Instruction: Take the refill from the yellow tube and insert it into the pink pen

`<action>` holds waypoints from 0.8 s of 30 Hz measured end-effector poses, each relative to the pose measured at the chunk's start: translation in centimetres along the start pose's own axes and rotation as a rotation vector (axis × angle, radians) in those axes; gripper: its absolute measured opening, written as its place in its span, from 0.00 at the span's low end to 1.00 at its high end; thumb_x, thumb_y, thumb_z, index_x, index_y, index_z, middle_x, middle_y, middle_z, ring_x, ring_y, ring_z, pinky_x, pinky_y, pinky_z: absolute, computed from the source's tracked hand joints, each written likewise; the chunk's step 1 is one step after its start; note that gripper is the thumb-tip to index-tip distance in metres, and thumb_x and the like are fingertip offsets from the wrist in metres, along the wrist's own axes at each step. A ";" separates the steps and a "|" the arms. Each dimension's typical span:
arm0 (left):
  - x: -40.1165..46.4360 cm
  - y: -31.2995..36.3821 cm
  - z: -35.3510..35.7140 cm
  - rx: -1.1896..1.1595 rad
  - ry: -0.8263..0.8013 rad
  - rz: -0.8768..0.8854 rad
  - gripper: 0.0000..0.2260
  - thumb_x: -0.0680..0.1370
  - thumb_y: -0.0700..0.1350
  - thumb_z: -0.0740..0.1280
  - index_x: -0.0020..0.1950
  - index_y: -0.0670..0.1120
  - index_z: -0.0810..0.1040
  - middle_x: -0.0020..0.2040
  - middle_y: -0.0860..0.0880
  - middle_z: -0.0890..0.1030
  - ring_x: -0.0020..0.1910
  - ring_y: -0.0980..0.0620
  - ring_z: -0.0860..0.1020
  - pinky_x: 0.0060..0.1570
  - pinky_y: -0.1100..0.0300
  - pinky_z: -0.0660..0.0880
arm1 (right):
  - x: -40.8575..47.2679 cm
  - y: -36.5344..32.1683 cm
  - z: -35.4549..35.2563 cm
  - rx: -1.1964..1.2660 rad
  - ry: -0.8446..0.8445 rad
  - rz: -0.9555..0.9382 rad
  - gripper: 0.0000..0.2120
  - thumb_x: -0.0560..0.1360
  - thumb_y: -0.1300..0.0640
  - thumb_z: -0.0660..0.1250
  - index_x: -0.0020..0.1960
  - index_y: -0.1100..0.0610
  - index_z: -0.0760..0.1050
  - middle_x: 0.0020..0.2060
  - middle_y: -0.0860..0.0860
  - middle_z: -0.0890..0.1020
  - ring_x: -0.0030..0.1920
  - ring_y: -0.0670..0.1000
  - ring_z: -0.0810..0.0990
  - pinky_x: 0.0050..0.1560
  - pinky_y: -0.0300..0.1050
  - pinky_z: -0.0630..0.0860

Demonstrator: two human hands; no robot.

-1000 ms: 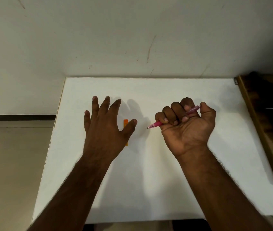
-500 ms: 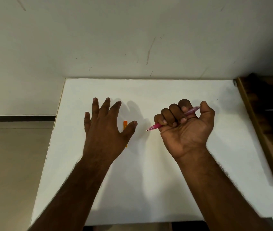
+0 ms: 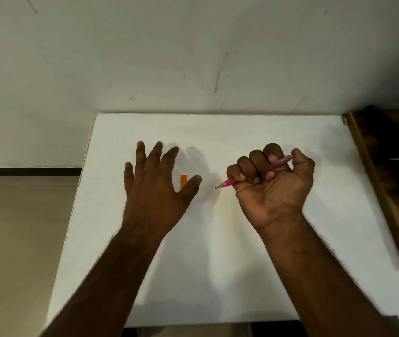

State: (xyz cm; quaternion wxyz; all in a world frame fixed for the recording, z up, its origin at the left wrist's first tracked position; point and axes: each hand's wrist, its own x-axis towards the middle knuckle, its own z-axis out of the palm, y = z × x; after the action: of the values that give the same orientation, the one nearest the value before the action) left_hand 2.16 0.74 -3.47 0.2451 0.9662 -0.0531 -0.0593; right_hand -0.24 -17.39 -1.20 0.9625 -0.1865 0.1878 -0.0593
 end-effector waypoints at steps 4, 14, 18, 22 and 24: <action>-0.1 0.0 0.1 0.000 0.006 0.003 0.34 0.76 0.67 0.62 0.78 0.53 0.62 0.82 0.49 0.57 0.82 0.48 0.43 0.77 0.40 0.46 | 0.0 0.0 -0.1 0.008 0.005 -0.001 0.22 0.78 0.41 0.49 0.34 0.55 0.63 0.23 0.48 0.60 0.28 0.50 0.53 0.32 0.43 0.60; -0.1 0.0 0.0 0.000 0.004 0.001 0.34 0.76 0.67 0.62 0.78 0.53 0.62 0.81 0.49 0.58 0.82 0.47 0.43 0.77 0.39 0.47 | 0.0 0.0 -0.1 0.001 -0.006 0.011 0.22 0.78 0.42 0.49 0.34 0.55 0.63 0.23 0.48 0.60 0.29 0.50 0.54 0.33 0.43 0.60; 0.0 -0.1 0.0 -0.004 0.006 0.003 0.34 0.76 0.67 0.62 0.78 0.53 0.62 0.82 0.49 0.57 0.82 0.48 0.43 0.77 0.39 0.47 | 0.1 0.1 -0.1 -0.003 -0.006 0.005 0.22 0.79 0.43 0.48 0.33 0.55 0.63 0.23 0.48 0.60 0.28 0.50 0.54 0.33 0.43 0.60; 0.0 -0.1 0.0 -0.006 0.008 0.005 0.33 0.76 0.66 0.62 0.78 0.53 0.62 0.82 0.49 0.57 0.82 0.48 0.43 0.77 0.39 0.47 | 0.1 0.1 -0.1 -0.007 0.000 0.006 0.22 0.78 0.41 0.49 0.34 0.55 0.63 0.23 0.48 0.60 0.28 0.50 0.54 0.32 0.43 0.60; 0.0 -0.1 0.0 -0.005 0.010 0.008 0.34 0.76 0.66 0.62 0.78 0.53 0.63 0.81 0.49 0.58 0.82 0.47 0.43 0.77 0.39 0.47 | 0.1 0.1 -0.1 -0.009 0.003 0.004 0.21 0.78 0.43 0.48 0.33 0.55 0.63 0.23 0.48 0.60 0.28 0.50 0.53 0.32 0.43 0.60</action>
State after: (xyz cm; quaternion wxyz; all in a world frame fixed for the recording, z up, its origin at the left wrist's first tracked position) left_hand 2.16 0.81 -3.49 0.2480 0.9657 -0.0556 -0.0537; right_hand -0.20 -17.36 -1.30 0.9615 -0.1905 0.1899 -0.0567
